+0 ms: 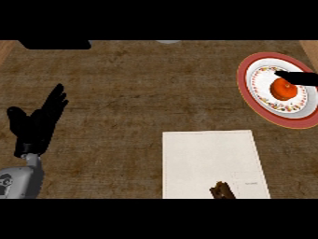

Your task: Pick the squash from the placemat and place it in the plate

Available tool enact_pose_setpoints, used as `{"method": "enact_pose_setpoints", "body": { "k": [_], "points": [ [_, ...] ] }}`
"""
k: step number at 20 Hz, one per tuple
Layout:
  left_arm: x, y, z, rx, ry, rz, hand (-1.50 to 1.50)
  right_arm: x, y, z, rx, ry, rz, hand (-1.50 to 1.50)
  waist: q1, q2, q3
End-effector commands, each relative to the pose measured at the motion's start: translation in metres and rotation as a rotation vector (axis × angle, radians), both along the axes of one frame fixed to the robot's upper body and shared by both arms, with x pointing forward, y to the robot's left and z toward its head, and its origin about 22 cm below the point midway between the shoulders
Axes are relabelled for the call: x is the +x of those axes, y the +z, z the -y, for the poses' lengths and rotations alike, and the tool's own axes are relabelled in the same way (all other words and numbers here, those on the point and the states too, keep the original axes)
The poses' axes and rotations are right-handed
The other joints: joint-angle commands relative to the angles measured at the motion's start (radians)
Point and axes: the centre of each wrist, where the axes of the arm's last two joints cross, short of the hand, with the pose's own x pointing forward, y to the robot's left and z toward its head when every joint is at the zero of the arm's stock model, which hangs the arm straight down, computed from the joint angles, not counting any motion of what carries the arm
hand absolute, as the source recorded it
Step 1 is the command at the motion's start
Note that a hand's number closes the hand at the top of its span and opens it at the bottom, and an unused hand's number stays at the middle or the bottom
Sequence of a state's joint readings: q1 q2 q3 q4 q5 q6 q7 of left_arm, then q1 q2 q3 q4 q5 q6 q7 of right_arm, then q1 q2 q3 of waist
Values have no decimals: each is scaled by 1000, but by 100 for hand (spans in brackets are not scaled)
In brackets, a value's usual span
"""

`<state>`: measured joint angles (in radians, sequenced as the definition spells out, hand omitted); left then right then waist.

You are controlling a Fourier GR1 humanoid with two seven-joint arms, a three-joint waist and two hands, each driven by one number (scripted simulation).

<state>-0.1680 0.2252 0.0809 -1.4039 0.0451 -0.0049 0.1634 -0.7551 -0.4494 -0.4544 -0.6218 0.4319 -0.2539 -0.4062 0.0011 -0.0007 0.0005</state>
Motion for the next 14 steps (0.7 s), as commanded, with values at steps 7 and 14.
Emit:
{"method": "enact_pose_setpoints", "body": {
  "k": [7,14],
  "points": [
    [-5,-6,-6,4,10,-9,0,-14,4,19,416,123,-73,-150,-9,-3,-1],
    [4,9,-6,4,18,-3,0,-58,-18,60,371,134,-50,-150,-2,1,0]
  ]
}}
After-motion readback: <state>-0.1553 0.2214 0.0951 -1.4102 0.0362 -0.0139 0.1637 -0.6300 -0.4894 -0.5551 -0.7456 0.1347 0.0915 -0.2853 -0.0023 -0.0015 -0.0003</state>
